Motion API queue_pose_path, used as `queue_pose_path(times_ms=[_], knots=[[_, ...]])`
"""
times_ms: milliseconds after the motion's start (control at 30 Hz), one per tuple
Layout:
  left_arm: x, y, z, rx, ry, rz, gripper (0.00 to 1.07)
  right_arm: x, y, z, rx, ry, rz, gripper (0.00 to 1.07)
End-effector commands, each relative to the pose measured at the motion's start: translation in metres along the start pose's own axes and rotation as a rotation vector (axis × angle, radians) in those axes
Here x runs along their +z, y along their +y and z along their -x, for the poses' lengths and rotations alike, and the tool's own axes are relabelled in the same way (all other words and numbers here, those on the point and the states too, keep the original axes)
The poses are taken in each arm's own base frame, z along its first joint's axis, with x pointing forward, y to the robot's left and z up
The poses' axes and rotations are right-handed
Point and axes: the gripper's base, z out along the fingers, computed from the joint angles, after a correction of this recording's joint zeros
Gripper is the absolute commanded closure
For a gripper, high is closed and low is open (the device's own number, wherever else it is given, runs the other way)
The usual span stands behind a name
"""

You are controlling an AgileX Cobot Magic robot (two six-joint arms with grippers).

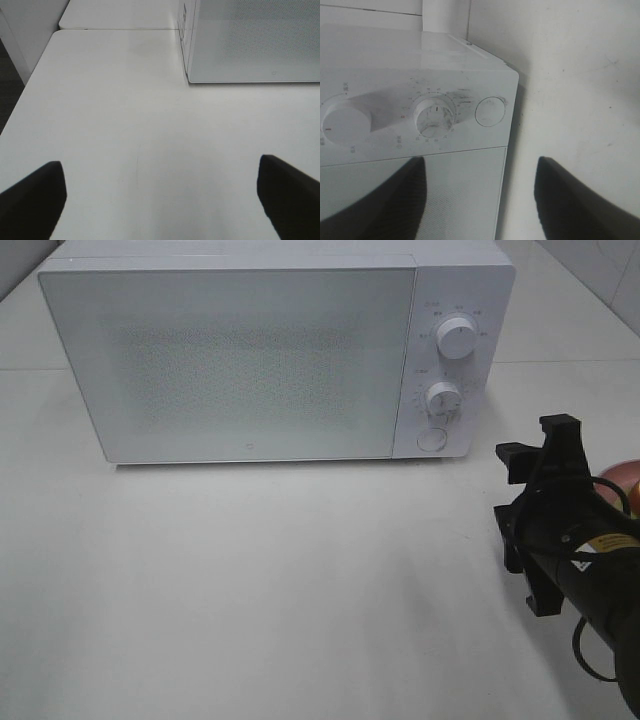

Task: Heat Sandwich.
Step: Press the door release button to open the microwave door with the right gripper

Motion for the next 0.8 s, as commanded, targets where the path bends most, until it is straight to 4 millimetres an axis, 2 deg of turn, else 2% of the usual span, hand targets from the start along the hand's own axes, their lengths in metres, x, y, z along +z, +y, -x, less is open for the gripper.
queue_pose_path(times_ms=[33, 67, 133, 167, 200, 233, 267, 800], knots=[[-0.003, 0.000, -0.002, -0.001, -0.029, -0.003, 0.09, -0.001, 0.009, 0.001, 0.071, -0.014, 0.104, 0.56], [-0.003, 0.000, -0.002, -0.001, -0.029, -0.003, 0.09, -0.001, 0.008, 0.001, 0.108, -0.009, 0.090, 0.69], [-0.003, 0.000, -0.002, -0.001, -0.029, -0.003, 0.09, -0.001, 0.006, 0.000, 0.123, -0.006, 0.069, 0.82], [-0.003, 0.000, -0.002, -0.001, -0.029, -0.003, 0.09, -0.001, 0.006, 0.000, 0.123, -0.006, 0.069, 0.82], [-0.003, 0.000, -0.002, -0.001, -0.029, -0.003, 0.09, 0.000, 0.005, 0.000, 0.126, -0.004, 0.059, 0.89], [-0.003, 0.000, -0.002, -0.001, -0.029, -0.003, 0.09, 0.000, 0.004, -0.001, 0.125, 0.002, 0.040, 1.04], [-0.003, 0.000, -0.002, -0.001, -0.029, -0.003, 0.09, 0.000, 0.003, -0.001, 0.124, 0.005, 0.031, 1.07], [-0.003, 0.000, -0.002, -0.001, -0.029, -0.003, 0.09, 0.000, -0.003, -0.005, 0.113, 0.041, -0.048, 1.07]])
